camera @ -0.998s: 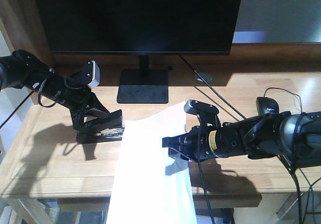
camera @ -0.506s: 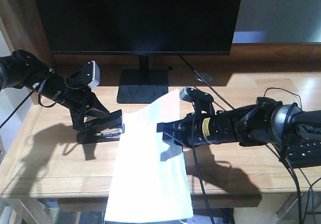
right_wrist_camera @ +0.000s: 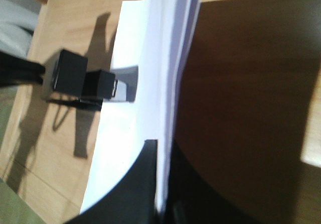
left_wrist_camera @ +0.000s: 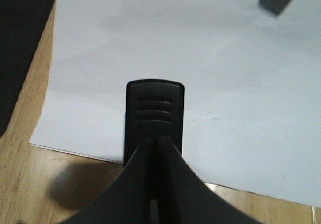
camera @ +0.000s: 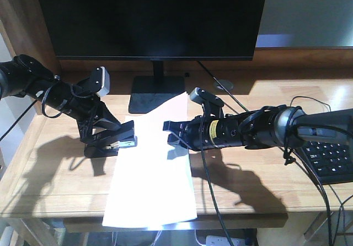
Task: Grab stapler and paper to desk for stapling
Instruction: 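Lower the paper flat beside the stapler and open the right gripper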
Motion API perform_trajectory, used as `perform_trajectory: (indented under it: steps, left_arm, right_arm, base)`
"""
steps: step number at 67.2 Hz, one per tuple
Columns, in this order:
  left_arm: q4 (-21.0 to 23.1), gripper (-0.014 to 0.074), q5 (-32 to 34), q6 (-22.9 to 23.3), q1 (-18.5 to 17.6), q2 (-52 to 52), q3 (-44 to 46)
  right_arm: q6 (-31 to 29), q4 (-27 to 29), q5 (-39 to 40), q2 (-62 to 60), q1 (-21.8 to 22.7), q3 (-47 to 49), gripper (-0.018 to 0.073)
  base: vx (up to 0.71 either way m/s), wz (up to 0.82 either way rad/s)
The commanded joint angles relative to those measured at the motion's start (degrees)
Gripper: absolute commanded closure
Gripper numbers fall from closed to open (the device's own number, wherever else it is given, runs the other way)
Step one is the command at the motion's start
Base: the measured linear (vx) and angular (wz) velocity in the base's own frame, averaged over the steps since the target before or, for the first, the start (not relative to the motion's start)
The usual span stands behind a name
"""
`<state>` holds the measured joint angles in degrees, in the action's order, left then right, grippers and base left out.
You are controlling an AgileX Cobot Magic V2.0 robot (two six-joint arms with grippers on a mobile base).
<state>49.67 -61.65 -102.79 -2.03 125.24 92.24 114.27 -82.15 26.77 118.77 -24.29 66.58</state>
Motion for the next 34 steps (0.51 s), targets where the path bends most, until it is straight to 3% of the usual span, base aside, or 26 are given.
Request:
perform_trajectory:
  steps: [1,34]
  left_arm:
    - [3.15,0.0604,-0.87,0.54,-0.18,-3.42,1.39]
    - [3.15,0.0604,-0.87,0.54,-0.18,-3.42,1.39]
  right_arm:
    - [-0.81,3.99,1.82,-1.65,0.03,2.60,0.0561]
    - [-2.36,5.19,1.58,4.78,-0.06,10.47,0.0558]
  base:
    - [0.00,0.00]
    - [0.00,0.00]
